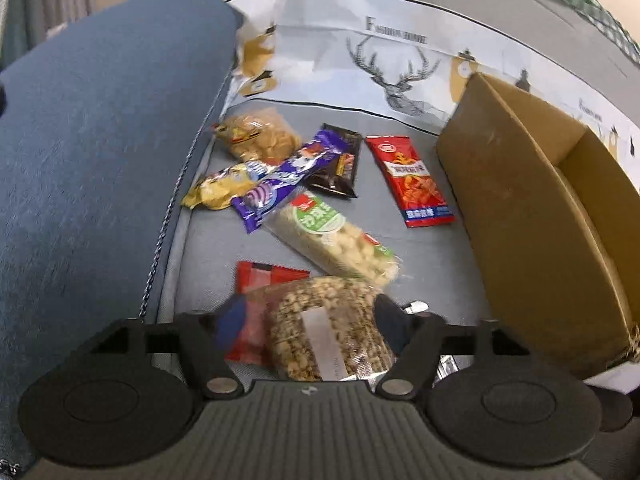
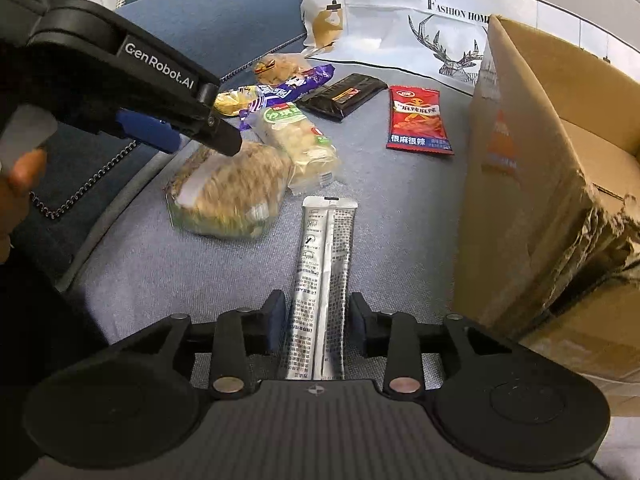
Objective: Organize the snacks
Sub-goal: 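Lower the left tool onto the clear peanut bag and close it, then lift the peanut bag with the left tool while the right tool carries silver sticks over the box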
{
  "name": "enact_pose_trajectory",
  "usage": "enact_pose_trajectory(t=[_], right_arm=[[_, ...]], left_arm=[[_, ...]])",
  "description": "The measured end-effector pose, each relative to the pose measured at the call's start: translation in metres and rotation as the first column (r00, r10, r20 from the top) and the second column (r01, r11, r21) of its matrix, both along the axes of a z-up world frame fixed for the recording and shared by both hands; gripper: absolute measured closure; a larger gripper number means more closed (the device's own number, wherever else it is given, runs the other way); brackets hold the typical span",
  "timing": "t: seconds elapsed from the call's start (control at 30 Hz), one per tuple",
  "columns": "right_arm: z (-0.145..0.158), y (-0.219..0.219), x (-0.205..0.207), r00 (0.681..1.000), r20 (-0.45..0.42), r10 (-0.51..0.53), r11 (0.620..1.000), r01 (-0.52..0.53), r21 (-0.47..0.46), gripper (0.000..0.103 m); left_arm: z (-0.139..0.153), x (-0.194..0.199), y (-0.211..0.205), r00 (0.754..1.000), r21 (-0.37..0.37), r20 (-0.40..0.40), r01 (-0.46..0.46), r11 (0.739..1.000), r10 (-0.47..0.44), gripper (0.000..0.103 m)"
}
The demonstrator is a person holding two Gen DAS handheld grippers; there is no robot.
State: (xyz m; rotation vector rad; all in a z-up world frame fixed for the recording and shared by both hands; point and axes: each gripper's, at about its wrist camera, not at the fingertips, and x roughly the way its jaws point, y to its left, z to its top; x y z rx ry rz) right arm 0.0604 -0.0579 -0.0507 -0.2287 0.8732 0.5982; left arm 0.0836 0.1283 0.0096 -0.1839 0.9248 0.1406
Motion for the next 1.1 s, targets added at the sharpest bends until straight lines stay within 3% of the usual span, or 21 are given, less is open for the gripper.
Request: enact_pose_trajectory(t=[0.33, 0.47, 0.7, 0.83, 1.1], right_arm=[[-0.003, 0.003, -0.003, 0.999, 0.026, 0.019, 0.999, -0.018, -0.030, 0.066], [-0.003, 0.002, -0.003, 0.999, 0.032, 0.020, 0.999, -0.019, -0.030, 0.072], [-0.003, 0.001, -0.006, 0.999, 0.041, 0.027, 0.999, -0.025, -0.035, 0.074], [-0.003, 0.000, -0.007, 0.999, 0.044, 0.028, 0.999, -0.027, -0.037, 0.074], [0.002, -0.001, -0.009, 0.998, 0.063, 0.021, 0.999, -0.019, -0.034, 0.079]], left_arm=[[-0.024, 0.023, -0.017, 0.990, 0.008, -0.095, 0.102, 0.995, -0.101, 0.006], [-0.029, 0.029, -0.025, 0.985, 0.031, -0.120, 0.129, 0.991, -0.124, 0.001], [-0.036, 0.035, -0.026, 0.982, 0.047, -0.148, 0.123, 0.991, -0.115, 0.003], [-0.035, 0.034, -0.023, 0.985, 0.055, -0.141, 0.107, 0.993, -0.099, 0.019], [-0.023, 0.022, -0.020, 0.992, 0.048, -0.079, 0.100, 0.994, -0.096, 0.020]])
